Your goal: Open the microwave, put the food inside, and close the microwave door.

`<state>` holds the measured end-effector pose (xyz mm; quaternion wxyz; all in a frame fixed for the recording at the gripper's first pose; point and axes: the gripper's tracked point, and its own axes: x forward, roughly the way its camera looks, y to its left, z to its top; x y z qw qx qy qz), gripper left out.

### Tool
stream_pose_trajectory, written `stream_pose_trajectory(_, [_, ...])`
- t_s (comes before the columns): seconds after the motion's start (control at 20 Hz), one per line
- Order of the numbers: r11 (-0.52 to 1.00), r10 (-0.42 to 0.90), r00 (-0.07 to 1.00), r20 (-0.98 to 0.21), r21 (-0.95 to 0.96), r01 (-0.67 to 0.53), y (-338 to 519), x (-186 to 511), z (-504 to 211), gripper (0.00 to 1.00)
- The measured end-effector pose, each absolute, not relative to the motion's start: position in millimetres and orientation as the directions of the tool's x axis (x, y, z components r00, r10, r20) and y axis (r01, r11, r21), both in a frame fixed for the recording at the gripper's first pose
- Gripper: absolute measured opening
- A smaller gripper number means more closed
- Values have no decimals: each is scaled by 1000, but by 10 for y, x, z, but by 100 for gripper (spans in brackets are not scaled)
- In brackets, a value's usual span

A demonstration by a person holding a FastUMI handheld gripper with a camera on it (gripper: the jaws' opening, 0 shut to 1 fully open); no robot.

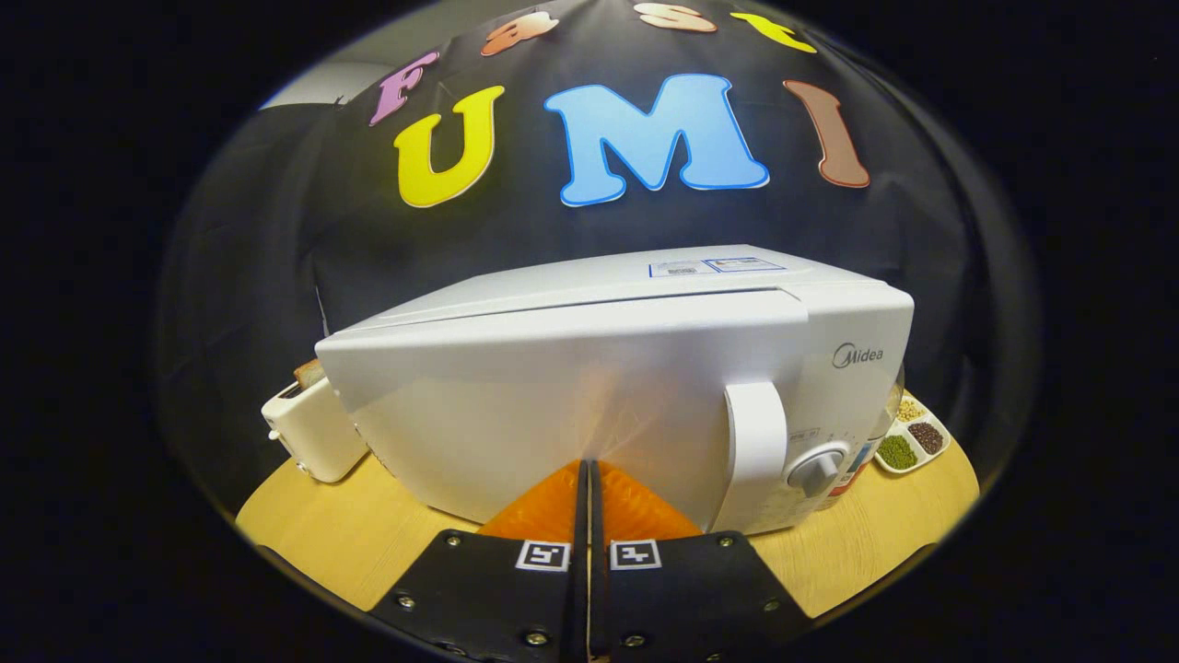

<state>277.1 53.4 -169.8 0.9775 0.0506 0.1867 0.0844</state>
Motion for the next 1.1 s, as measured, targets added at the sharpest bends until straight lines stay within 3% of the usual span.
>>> stream_pose_trajectory(0.2, [976,193,908,-372,169,-138,534,2669,-1641,1])
stream_pose_trajectory(0.3, [980,181,923,-339,145,-139,502,2532,-1508,8])
stream_pose_trajectory(1.1, [992,87,986,-145,104,-72,226,775,-519,8])
